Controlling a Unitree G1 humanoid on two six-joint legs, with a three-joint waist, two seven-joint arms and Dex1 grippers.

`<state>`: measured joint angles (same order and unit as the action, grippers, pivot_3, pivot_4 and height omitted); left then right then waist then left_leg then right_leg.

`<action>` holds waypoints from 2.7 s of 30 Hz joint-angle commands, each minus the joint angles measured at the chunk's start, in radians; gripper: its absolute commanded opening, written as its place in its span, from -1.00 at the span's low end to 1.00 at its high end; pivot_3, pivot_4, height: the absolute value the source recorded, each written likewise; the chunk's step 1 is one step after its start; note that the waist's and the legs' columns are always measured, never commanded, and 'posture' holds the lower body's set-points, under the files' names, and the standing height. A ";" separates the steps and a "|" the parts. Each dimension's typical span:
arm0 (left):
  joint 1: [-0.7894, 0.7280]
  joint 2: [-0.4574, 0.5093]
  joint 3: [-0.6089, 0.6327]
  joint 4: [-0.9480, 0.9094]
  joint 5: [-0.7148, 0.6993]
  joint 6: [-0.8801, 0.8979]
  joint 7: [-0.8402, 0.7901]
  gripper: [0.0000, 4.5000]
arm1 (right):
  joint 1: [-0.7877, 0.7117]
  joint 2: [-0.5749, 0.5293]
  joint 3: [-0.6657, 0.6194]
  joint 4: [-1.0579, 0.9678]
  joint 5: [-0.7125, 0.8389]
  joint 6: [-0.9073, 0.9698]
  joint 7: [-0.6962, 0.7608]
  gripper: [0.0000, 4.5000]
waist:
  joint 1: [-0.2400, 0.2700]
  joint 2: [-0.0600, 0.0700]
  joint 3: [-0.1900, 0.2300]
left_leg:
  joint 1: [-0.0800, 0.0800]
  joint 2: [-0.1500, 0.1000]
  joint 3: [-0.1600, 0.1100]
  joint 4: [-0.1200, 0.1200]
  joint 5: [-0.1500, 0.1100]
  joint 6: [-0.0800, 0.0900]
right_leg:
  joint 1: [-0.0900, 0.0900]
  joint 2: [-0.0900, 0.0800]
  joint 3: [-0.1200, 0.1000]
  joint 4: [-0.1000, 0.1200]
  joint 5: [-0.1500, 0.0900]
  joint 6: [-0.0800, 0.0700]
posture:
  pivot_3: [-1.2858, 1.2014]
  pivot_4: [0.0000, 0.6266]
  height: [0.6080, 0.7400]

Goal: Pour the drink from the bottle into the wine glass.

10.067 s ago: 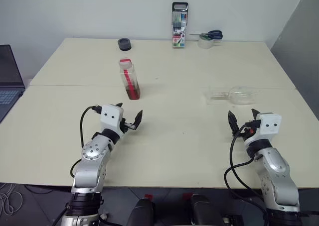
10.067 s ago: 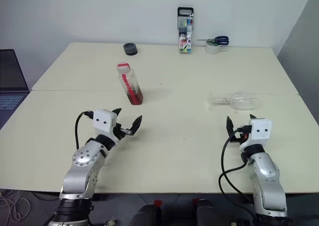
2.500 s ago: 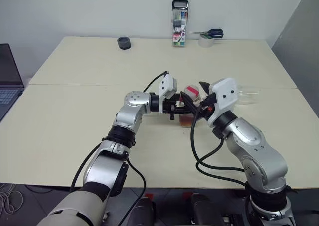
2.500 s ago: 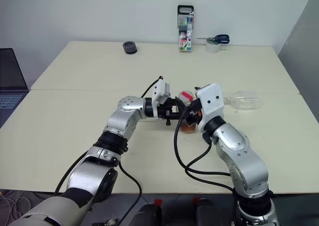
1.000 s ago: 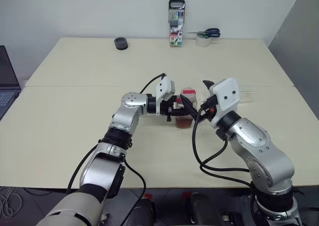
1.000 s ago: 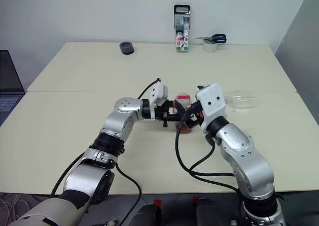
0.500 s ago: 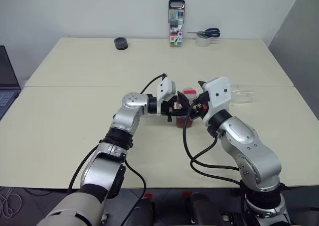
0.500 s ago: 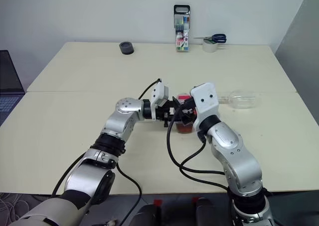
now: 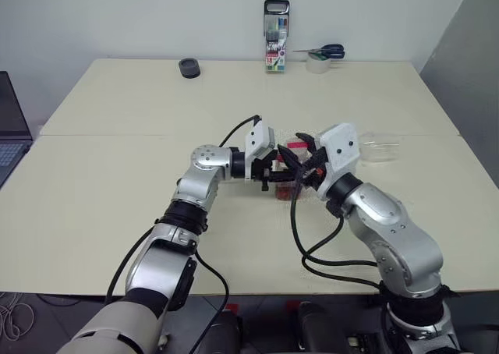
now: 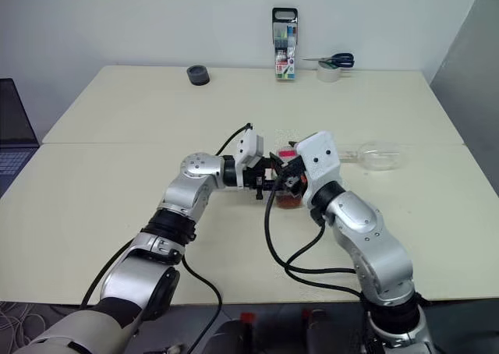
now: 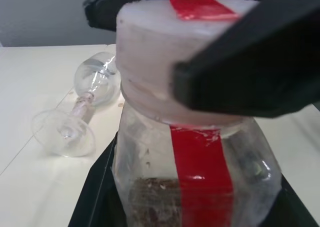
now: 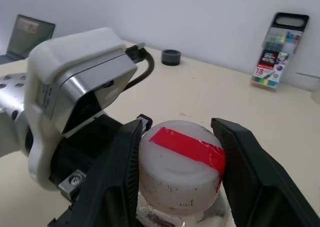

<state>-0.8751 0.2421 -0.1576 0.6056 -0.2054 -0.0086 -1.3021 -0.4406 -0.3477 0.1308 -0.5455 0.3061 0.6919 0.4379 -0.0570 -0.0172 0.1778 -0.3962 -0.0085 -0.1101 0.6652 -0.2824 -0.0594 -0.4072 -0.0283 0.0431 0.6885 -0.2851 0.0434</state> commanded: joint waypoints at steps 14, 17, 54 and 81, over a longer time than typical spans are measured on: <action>-0.041 -0.001 0.024 0.002 -0.017 -0.049 -0.024 -0.24 | -0.281 -0.243 -0.085 0.329 0.174 -0.038 0.479 1.00 | 0.000 0.000 0.000 | 0.000 0.000 -0.001 0.000 0.000 0.000 | 0.000 -0.001 -0.001 0.000 0.000 0.000 | 0.03 -0.52 1.00; -0.038 -0.008 0.025 -0.005 -0.019 -0.043 -0.019 -0.24 | -0.246 -0.255 -0.134 0.225 0.209 0.015 0.431 1.00 | 0.002 0.000 0.000 | 0.000 0.000 -0.001 0.000 0.000 0.000 | 0.000 -0.001 -0.001 0.000 0.000 0.000 | 0.03 -0.52 1.00; -0.040 -0.018 0.023 -0.014 -0.024 -0.014 -0.039 -0.24 | -0.042 -0.196 -0.191 0.002 0.199 0.076 0.108 1.00 | 0.001 0.000 0.000 | 0.000 0.000 -0.001 0.000 0.000 0.000 | 0.000 -0.001 -0.001 0.000 0.000 0.000 | 0.03 -0.52 1.00; -0.066 -0.008 0.029 0.000 -0.040 0.017 -0.067 -0.24 | -0.113 -0.112 -0.067 -0.008 0.127 0.065 0.011 1.00 | 0.000 0.000 0.000 | 0.000 0.000 -0.001 0.000 0.000 0.000 | 0.000 0.000 -0.001 0.000 0.000 0.000 | 0.03 -0.52 1.00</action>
<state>-0.9208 0.2319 -0.1399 0.6344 -0.2271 0.0144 -1.3648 -0.5314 -0.4605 0.0805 -0.5388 0.4387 0.7763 0.4553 -0.0565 -0.0170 0.1779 -0.3966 -0.0081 -0.1112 0.6649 -0.2822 -0.0594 -0.4072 -0.0286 0.0424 0.6888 -0.2851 0.0433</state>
